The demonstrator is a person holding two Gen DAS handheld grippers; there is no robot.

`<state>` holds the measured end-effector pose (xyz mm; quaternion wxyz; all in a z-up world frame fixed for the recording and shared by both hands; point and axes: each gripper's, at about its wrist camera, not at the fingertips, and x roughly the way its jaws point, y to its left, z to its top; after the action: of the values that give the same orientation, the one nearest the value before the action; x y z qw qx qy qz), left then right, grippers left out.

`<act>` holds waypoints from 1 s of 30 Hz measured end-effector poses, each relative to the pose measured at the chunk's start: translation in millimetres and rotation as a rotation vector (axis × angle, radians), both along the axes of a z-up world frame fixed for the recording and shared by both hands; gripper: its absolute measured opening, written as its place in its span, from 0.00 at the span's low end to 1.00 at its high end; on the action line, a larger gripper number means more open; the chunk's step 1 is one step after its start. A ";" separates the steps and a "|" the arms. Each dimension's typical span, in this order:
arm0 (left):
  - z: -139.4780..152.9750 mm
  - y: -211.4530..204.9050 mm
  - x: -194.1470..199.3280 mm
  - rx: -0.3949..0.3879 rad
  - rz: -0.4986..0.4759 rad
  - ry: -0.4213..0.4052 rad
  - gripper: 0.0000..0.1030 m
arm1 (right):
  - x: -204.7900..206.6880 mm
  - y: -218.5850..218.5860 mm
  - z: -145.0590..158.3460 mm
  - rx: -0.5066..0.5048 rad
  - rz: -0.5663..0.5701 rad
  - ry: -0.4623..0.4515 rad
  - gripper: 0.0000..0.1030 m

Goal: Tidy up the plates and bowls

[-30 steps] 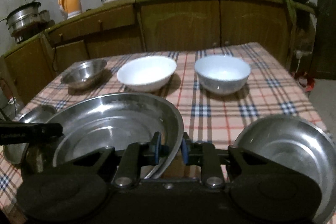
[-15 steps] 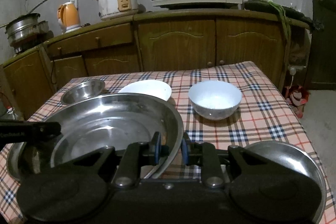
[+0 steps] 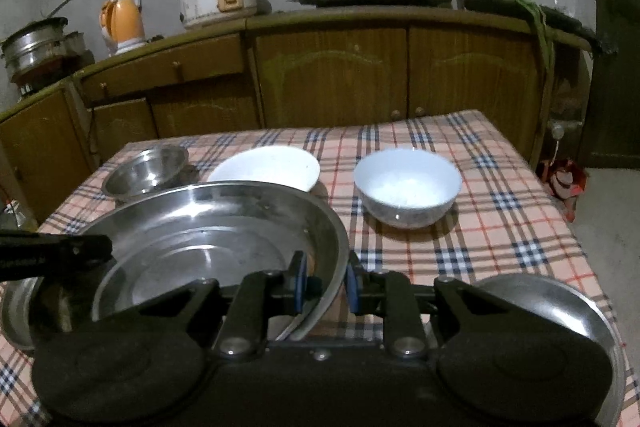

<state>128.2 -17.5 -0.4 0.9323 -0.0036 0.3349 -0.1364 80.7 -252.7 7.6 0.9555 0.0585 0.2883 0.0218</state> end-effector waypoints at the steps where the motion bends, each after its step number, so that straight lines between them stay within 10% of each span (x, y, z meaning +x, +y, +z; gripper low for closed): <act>1: -2.8 0.0 1.1 0.004 0.002 0.005 0.16 | 1.8 0.4 -4.3 0.002 0.000 0.008 0.26; 30: -57.2 -5.3 22.2 0.048 0.035 0.083 0.17 | 34.9 7.2 -66.5 -0.030 -0.001 0.101 0.26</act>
<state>150.4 -22.8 -57.6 0.9196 0.0072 0.3765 -0.1118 115.6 -245.5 -58.9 0.9405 0.0455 0.3364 0.0143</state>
